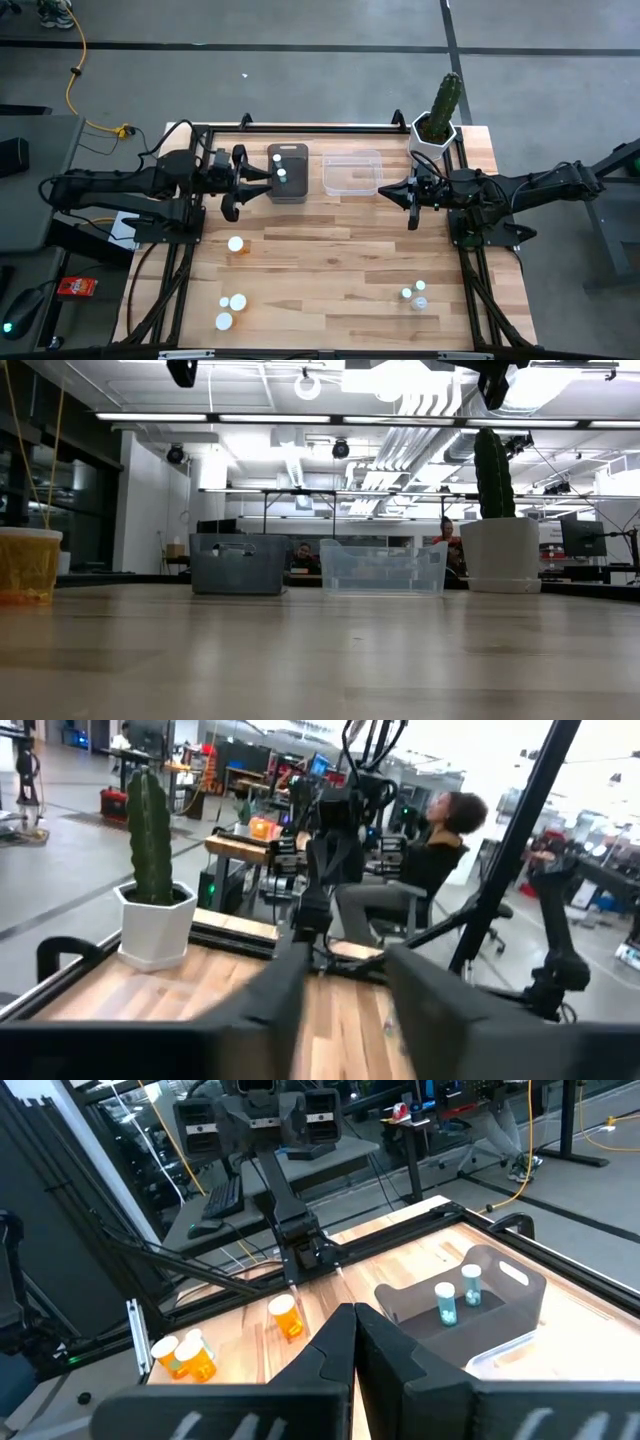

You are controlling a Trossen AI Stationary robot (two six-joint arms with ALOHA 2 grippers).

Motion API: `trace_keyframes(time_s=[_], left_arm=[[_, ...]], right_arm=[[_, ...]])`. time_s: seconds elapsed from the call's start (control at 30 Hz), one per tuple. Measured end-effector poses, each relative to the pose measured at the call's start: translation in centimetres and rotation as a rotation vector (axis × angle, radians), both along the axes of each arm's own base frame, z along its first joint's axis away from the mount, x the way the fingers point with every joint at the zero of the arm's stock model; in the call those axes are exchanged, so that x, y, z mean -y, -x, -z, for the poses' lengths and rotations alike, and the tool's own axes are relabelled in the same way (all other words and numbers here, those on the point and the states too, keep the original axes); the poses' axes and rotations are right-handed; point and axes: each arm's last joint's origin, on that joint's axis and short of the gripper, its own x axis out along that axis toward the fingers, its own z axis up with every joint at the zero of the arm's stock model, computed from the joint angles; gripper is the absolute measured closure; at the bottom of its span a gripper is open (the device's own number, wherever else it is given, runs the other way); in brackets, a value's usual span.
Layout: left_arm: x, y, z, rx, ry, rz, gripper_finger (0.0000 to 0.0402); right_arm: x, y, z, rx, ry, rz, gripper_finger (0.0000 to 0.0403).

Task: Pick and place medicine bottles into bin by pill shape (circle, oval)
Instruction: Put the blue capsule bottle into the transparent bin

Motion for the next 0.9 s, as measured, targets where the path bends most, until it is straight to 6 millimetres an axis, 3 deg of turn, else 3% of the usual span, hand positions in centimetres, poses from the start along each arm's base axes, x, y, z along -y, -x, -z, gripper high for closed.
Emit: trace_keyframes(time_s=[0.07, 0.13, 0.27, 0.47, 0.63, 0.77, 0.9], left_arm=[[0.0, 0.1, 0.2, -0.022, -0.015, -0.001, 0.036], [0.0, 0.1, 0.2, -0.028, -0.025, -0.002, 0.0388], [0.0, 0.2, 0.1, -0.024, -0.043, -0.006, 0.0396], [0.0, 0.2, 0.1, -0.022, -0.052, -0.007, 0.0401], [-0.3, 0.3, 0.1, -0.023, -0.052, -0.045, 0.0401], [-0.3, 0.3, 0.1, -0.023, -0.052, -0.049, 0.0401], [-0.3, 0.3, 0.1, -0.023, -0.052, -0.02, 0.0401]], right_arm=[[0.0, 0.0, 0.0, 0.001, -0.001, 0.0, 0.0402], [0.0, 0.0, -0.1, 0.017, -0.029, 0.003, 0.0401], [0.0, 0.0, -0.4, 0.022, -0.12, 0.011, 0.0378], [-1.4, -0.7, -3.0, -0.162, -0.125, -0.051, 0.029], [-4.4, -2.0, -4.2, -0.547, -0.21, -0.207, 0.0228], [-7.8, -2.2, -2.2, -0.938, -0.388, -0.195, 0.021], [-11.6, -1.9, 0.5, -1.188, -0.585, -0.071, 0.0212]])
